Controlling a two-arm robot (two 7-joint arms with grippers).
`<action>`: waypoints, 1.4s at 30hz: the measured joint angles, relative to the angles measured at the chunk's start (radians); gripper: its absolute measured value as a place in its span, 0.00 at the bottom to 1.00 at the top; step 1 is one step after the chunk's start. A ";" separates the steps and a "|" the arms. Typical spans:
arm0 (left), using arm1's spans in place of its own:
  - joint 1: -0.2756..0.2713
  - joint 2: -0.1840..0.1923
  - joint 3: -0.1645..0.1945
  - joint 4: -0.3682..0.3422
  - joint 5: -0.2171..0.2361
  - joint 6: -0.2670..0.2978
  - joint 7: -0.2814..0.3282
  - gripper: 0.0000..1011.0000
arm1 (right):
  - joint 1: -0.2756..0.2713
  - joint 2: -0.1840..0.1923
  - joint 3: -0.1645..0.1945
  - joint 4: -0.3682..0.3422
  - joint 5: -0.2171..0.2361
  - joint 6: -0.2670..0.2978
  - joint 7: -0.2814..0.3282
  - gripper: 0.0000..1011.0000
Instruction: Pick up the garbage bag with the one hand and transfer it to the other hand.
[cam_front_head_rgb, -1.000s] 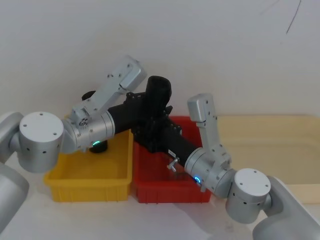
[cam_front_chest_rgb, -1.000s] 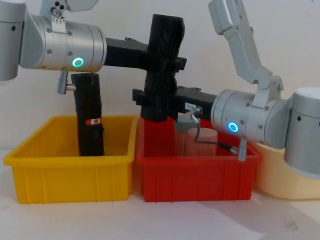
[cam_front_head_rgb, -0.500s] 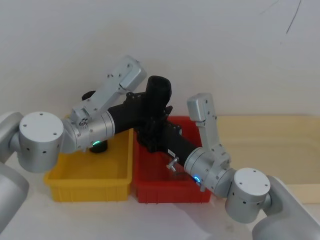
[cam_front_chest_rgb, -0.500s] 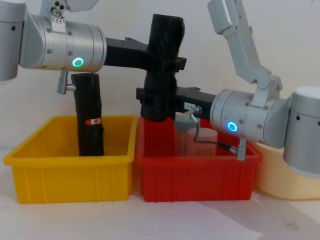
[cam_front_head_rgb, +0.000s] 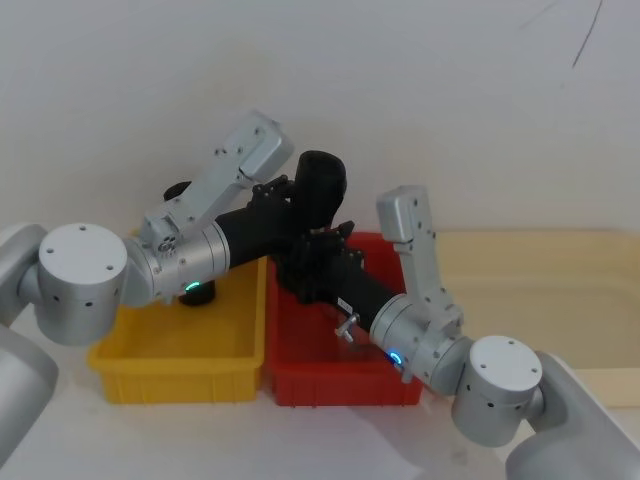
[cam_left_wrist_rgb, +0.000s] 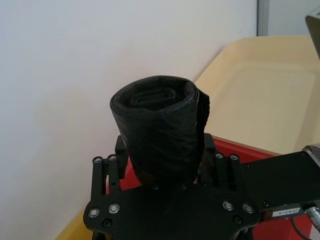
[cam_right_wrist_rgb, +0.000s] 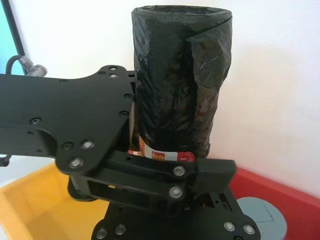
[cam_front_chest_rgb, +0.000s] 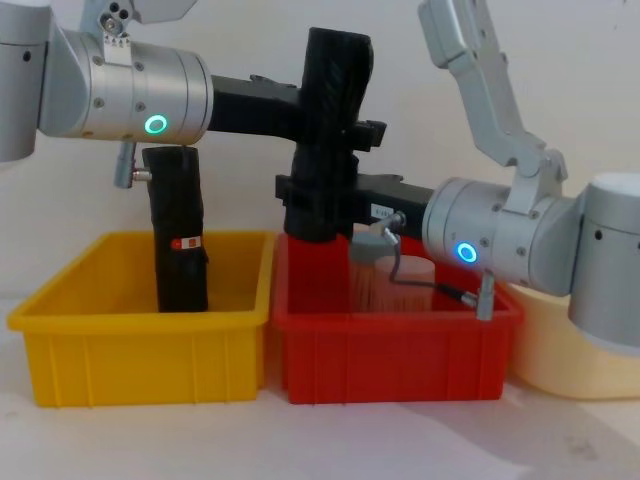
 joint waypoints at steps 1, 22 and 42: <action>0.000 0.000 0.000 0.000 0.000 0.000 0.000 0.86 | -0.001 0.000 0.001 -0.001 0.000 0.001 -0.002 0.50; 0.000 0.000 0.000 0.000 0.000 0.000 0.000 0.99 | -0.031 0.061 0.071 -0.044 -0.043 0.023 -0.111 0.50; 0.000 0.000 0.000 0.000 0.000 0.000 0.000 0.99 | -0.013 0.129 0.165 -0.075 -0.087 0.003 -0.210 0.50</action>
